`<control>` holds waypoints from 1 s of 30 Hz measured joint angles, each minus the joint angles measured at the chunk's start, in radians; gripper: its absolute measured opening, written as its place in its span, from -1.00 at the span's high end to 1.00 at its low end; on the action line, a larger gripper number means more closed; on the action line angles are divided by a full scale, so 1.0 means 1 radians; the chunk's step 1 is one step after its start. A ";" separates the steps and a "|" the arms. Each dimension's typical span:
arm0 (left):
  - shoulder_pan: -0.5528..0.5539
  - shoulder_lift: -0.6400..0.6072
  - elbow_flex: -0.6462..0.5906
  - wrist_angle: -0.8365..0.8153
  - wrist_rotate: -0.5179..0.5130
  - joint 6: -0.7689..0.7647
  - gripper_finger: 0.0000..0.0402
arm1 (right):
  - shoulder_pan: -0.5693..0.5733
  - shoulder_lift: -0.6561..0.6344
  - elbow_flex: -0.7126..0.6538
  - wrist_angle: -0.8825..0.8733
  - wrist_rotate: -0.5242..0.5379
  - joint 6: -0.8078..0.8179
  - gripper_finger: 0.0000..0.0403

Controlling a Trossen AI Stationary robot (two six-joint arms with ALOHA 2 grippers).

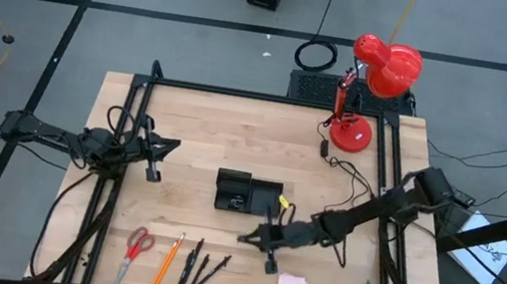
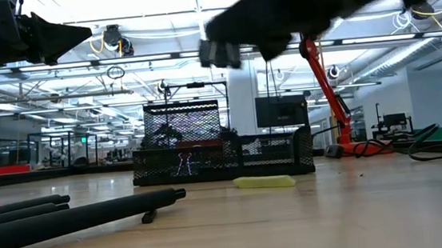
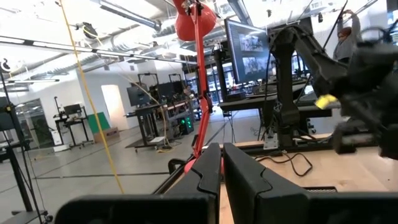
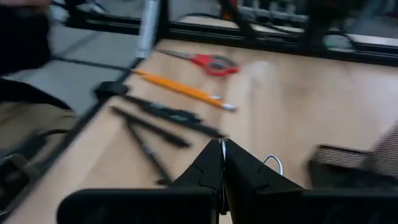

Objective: Pick and place office supplies into organizer
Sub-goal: Put the black binder clip into the mesh desk organizer

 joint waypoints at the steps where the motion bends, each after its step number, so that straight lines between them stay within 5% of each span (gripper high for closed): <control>1: 0.000 0.000 0.000 0.000 0.000 0.000 0.87 | -0.012 -0.007 0.031 -0.061 0.001 -0.010 0.99; 9: 0.000 0.000 0.000 0.000 0.000 0.000 0.87 | -0.105 0.036 0.222 -0.255 0.059 -0.150 0.99; 30: 0.000 0.000 0.000 -0.007 -0.025 0.009 0.87 | -0.171 0.197 0.226 -0.211 0.155 -0.257 0.99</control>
